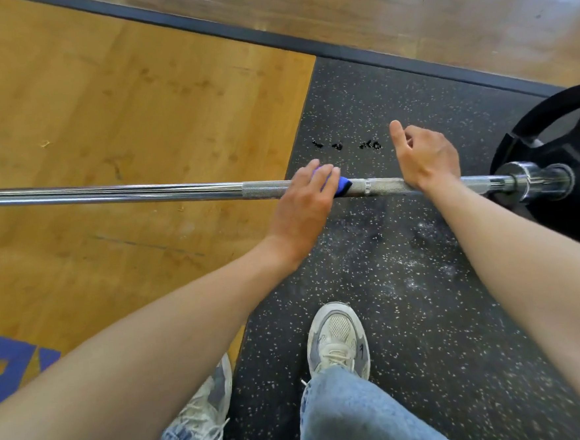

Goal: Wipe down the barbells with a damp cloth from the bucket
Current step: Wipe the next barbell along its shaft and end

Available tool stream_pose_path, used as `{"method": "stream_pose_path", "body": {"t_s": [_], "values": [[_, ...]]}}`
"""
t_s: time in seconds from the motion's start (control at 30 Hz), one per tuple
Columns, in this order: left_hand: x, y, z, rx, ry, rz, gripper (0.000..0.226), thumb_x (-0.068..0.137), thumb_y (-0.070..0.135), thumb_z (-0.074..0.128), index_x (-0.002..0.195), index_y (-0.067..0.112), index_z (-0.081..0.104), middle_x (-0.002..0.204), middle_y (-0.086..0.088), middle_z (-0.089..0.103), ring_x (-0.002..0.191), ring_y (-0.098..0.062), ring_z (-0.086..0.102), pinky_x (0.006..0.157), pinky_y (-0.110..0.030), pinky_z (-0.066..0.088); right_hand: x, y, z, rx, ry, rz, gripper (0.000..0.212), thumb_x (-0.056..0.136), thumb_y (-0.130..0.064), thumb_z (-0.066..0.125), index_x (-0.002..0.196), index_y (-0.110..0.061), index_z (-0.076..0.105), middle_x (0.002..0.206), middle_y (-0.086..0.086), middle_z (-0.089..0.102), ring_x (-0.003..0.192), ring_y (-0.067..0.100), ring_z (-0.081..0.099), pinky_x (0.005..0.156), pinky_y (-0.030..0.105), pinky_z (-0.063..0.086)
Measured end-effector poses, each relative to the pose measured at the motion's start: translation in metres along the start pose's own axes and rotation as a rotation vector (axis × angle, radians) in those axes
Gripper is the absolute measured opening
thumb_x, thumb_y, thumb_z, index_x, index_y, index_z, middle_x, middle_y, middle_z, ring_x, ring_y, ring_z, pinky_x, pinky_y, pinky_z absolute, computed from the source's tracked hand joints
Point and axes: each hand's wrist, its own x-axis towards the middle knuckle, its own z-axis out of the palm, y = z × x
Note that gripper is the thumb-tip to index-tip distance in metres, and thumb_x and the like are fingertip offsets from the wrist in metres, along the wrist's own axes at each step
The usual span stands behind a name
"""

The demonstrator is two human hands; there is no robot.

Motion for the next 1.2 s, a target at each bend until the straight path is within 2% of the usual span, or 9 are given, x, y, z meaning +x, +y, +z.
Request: {"method": "stream_pose_path", "body": {"t_s": [0.17,0.27,0.4,0.57,0.67,0.77,1.0,1.1,1.2], "values": [[0.036,0.068,0.013,-0.046,-0.109,0.164,0.047,0.084,0.000,0.067,0.131,-0.001,0.063,0.123,-0.014,0.067,0.122,-0.038,0.061,0.107,-0.041,0.047,-0.008,0.004,0.000,0.006,0.036,0.008,0.064,0.102,-0.064,0.021,0.068,-0.016,0.048,0.069,0.004,0.054,0.073,0.033,0.054,0.066,0.038,0.033],[0.030,0.054,0.005,-0.050,-0.089,0.171,0.044,0.086,-0.003,0.058,0.129,-0.004,0.063,0.117,-0.016,0.067,0.110,-0.036,0.065,0.102,-0.042,0.049,-0.011,0.006,0.000,-0.032,-0.002,0.007,0.065,0.103,-0.062,0.018,0.070,-0.015,0.049,0.072,0.006,0.055,0.076,0.035,0.053,0.067,0.039,0.034],[-0.009,0.010,-0.019,-0.060,-0.030,0.053,0.054,0.077,-0.010,0.072,0.130,-0.004,0.063,0.120,-0.018,0.067,0.110,-0.037,0.064,0.103,-0.044,0.051,-0.019,0.004,-0.001,-0.121,-0.081,-0.050,0.069,0.102,-0.064,0.011,0.082,-0.014,0.053,0.083,0.011,0.056,0.081,0.033,0.052,0.078,0.047,0.041],[-0.014,0.024,-0.017,-0.006,-0.170,0.080,0.061,0.076,-0.010,0.075,0.134,-0.006,0.058,0.125,-0.019,0.065,0.118,-0.041,0.061,0.106,-0.047,0.049,-0.036,0.003,-0.002,-0.178,-0.052,-0.084,0.063,0.104,-0.061,0.012,0.078,-0.016,0.048,0.077,0.007,0.054,0.075,0.030,0.050,0.075,0.045,0.034],[-0.008,0.054,-0.015,-0.036,-0.192,0.121,0.056,0.081,-0.009,0.069,0.136,-0.006,0.057,0.130,-0.019,0.063,0.125,-0.042,0.058,0.108,-0.047,0.047,-0.048,0.005,-0.004,-0.179,-0.048,-0.062,0.057,0.105,-0.059,0.014,0.083,-0.019,0.048,0.080,0.005,0.053,0.079,0.028,0.047,0.077,0.045,0.034],[-0.005,0.082,-0.011,-0.029,-0.206,0.164,0.044,0.090,-0.002,0.043,0.129,-0.005,0.064,0.123,-0.018,0.067,0.119,-0.041,0.063,0.104,-0.045,0.050,-0.060,0.008,-0.002,-0.151,-0.031,-0.035,0.055,0.105,-0.057,0.017,0.082,-0.019,0.048,0.081,0.003,0.053,0.080,0.027,0.045,0.079,0.046,0.035],[-0.069,0.034,-0.048,0.044,-0.157,0.086,0.053,0.090,-0.002,0.032,0.135,-0.003,0.060,0.131,-0.020,0.063,0.120,-0.040,0.061,0.106,-0.048,0.050,-0.092,0.017,0.001,-0.151,0.031,-0.040,0.063,0.103,-0.062,0.012,0.087,-0.018,0.054,0.083,0.008,0.060,0.079,0.029,0.050,0.078,0.045,0.037],[-0.070,0.051,-0.049,-0.004,-0.174,0.026,0.051,0.083,-0.011,0.056,0.134,-0.007,0.060,0.129,-0.023,0.064,0.121,-0.044,0.060,0.106,-0.049,0.050,-0.108,0.019,0.002,-0.162,0.047,-0.042,0.070,0.102,-0.063,0.013,0.100,-0.015,0.064,0.091,0.011,0.067,0.085,0.032,0.057,0.079,0.045,0.038],[-0.060,0.085,-0.042,-0.065,-0.221,0.099,0.057,0.075,-0.011,0.074,0.131,-0.006,0.062,0.125,-0.020,0.066,0.119,-0.042,0.062,0.105,-0.046,0.050,-0.123,0.021,0.001,-0.191,0.045,-0.015,0.072,0.101,-0.065,0.012,0.104,-0.016,0.065,0.093,0.011,0.069,0.089,0.033,0.059,0.079,0.044,0.037]]}}
